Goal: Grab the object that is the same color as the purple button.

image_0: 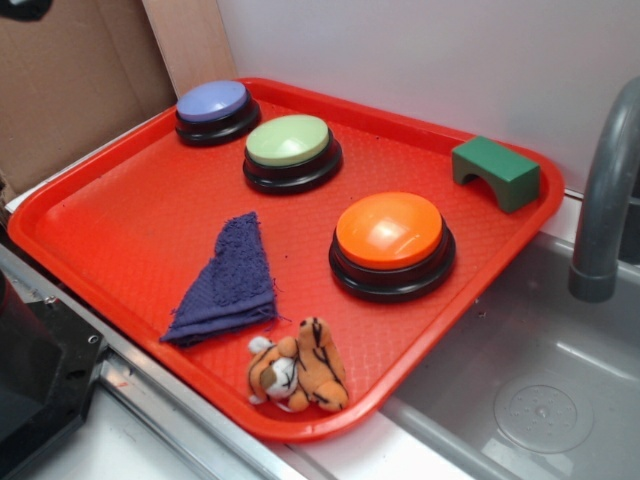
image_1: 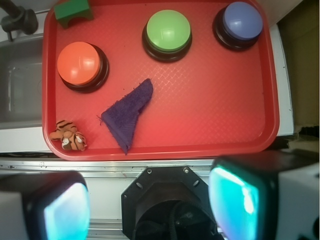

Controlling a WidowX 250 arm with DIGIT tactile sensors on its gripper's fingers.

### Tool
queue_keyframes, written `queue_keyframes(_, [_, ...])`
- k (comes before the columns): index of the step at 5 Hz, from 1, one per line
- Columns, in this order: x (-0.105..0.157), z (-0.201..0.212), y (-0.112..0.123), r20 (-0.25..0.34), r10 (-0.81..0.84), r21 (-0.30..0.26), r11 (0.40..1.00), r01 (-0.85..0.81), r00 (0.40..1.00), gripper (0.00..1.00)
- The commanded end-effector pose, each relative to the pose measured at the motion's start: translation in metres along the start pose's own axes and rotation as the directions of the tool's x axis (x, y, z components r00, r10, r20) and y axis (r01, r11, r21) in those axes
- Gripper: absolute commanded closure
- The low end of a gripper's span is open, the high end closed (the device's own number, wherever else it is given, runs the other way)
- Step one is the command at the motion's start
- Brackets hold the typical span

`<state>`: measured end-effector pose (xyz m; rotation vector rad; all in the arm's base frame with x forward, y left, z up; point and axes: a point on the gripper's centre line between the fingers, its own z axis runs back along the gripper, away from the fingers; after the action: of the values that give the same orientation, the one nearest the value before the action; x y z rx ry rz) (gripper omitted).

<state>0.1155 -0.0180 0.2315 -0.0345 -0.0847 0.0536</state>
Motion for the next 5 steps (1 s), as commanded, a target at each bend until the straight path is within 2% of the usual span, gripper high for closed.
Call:
queue_keyframes(1, [0.031,-0.039,-0.031,0.136,0.356,-0.1,0.933,-0.345,0.925,0.0])
queue_keyframes(2, [0.046,-0.08,-0.047,0.161,0.482,-0.094,0.876,-0.473,0.861,0.0])
queue_keyframes(3, [0.052,-0.126,-0.053,0.198,0.52,-0.034,0.851,-0.525,0.831,0.0])
queue_keyframes(5, [0.055,-0.177,-0.039,0.136,0.556,0.071,0.82,-0.568,0.82,0.0])
